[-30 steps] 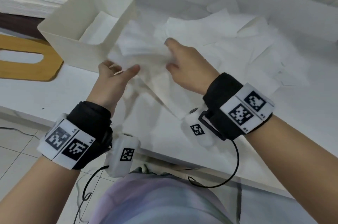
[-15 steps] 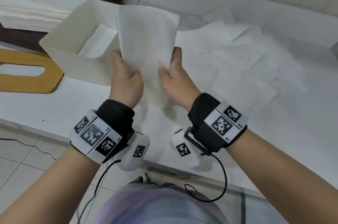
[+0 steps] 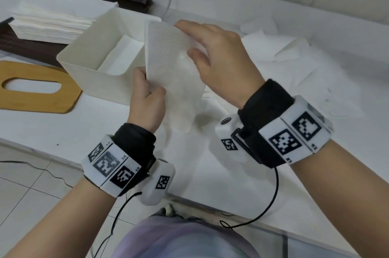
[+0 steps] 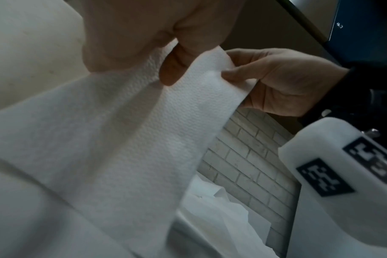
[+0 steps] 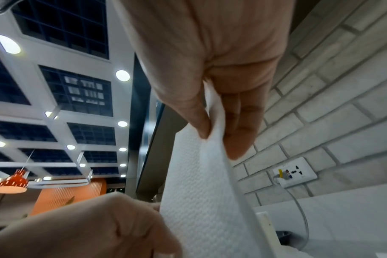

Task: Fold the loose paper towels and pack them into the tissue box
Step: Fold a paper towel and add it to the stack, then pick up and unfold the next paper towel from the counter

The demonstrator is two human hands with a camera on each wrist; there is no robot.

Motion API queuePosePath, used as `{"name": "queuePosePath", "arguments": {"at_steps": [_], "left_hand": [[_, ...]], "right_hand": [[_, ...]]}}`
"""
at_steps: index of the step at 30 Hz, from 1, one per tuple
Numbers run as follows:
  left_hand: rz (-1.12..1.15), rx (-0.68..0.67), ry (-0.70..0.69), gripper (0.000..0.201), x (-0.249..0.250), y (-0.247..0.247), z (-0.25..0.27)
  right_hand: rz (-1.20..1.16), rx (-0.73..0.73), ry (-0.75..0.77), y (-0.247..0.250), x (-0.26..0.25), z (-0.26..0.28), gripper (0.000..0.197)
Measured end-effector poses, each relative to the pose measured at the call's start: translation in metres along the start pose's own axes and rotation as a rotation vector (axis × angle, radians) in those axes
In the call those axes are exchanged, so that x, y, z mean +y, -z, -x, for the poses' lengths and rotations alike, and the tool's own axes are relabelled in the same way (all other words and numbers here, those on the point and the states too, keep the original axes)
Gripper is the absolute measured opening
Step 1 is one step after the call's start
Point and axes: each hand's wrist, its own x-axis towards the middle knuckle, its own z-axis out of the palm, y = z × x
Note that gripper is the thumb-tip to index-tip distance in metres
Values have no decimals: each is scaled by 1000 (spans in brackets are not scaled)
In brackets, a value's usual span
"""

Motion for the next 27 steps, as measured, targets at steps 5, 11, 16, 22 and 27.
{"name": "queuePosePath", "arguments": {"at_steps": [5, 11, 16, 22, 27], "left_hand": [[-164, -228, 144, 47, 11, 22, -5], [80, -447, 228, 53, 38, 51, -5], [18, -288, -12, 58, 69, 83, -28], [-325, -181, -65, 20, 82, 116, -74], [-593, -192, 83, 44, 68, 116, -107]], "right_hand": [[-251, -32, -96, 18, 10, -25, 31], [-381, -93, -222, 28, 21, -57, 10], [-462, -91, -172, 22, 17, -94, 31], [-123, -192, -128, 8, -3, -141, 24], [213, -218, -31, -34, -5, -187, 45]]}}
